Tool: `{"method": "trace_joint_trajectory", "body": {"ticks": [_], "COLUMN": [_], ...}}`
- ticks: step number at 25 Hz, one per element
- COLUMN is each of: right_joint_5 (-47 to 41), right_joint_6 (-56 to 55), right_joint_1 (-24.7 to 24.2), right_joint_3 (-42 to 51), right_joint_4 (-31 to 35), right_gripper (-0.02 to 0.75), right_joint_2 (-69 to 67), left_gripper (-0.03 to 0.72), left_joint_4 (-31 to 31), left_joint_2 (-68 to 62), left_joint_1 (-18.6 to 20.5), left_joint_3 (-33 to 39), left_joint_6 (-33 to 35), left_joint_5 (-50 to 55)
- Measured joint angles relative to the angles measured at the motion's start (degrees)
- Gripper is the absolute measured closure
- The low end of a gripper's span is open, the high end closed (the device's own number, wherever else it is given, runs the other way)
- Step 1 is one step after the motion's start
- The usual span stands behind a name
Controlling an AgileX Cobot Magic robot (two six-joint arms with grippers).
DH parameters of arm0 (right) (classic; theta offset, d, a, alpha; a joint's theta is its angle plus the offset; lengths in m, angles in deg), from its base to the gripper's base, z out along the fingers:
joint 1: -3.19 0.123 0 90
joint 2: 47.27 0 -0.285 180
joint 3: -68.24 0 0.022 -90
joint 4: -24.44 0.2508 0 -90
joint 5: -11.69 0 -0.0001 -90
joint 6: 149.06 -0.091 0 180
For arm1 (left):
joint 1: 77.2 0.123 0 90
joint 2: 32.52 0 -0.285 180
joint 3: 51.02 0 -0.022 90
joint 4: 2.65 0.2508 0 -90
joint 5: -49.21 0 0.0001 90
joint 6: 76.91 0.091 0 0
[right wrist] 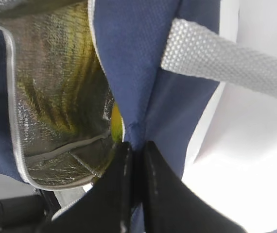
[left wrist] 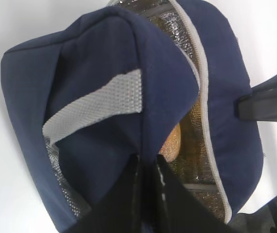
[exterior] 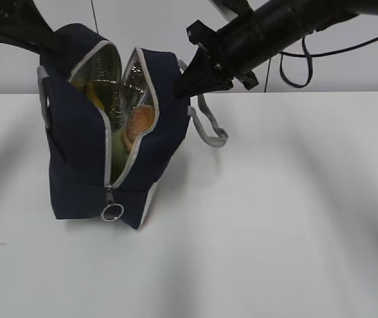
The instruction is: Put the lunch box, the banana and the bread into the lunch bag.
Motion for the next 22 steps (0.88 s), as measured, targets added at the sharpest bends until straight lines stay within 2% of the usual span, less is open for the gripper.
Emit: {"method": "trace_joint_trajectory", "body": {"ticks": [6, 10, 15, 22], "right_joint_5": [-3.7, -4.8, -5.2, -5.2], "right_joint_6": [-6.1, -9.2, -9.9, -10.0], "right_joint_1": [-0.2, -2.5, -5.1, -5.2], "right_joint_3": [-1.1, -1.4, -1.4, -1.4], "right_joint_4": [-11.4, -17.0, -18.6, -19.2], "right_gripper": [0.709, 0.709, 0.71, 0.71], "right_joint_2": [6.8, 9.9, 11.0, 10.5], "left_gripper": [0.703, 0.703, 0.703, 0.703], "left_joint_4": [-1.9, -4.2, -6.8, -9.1], "left_joint_2": [0.0, 0.0, -0.2, -4.2], "left_joint_1": [-6.0, -9.1, -10.7, -10.8], "left_joint_3": [0.0, 0.0, 0.0, 0.0], "left_joint_6": [0.5, 0.5, 0.5, 0.6], "left_joint_5": [0.0, -0.2, -3.3, -8.7]}}
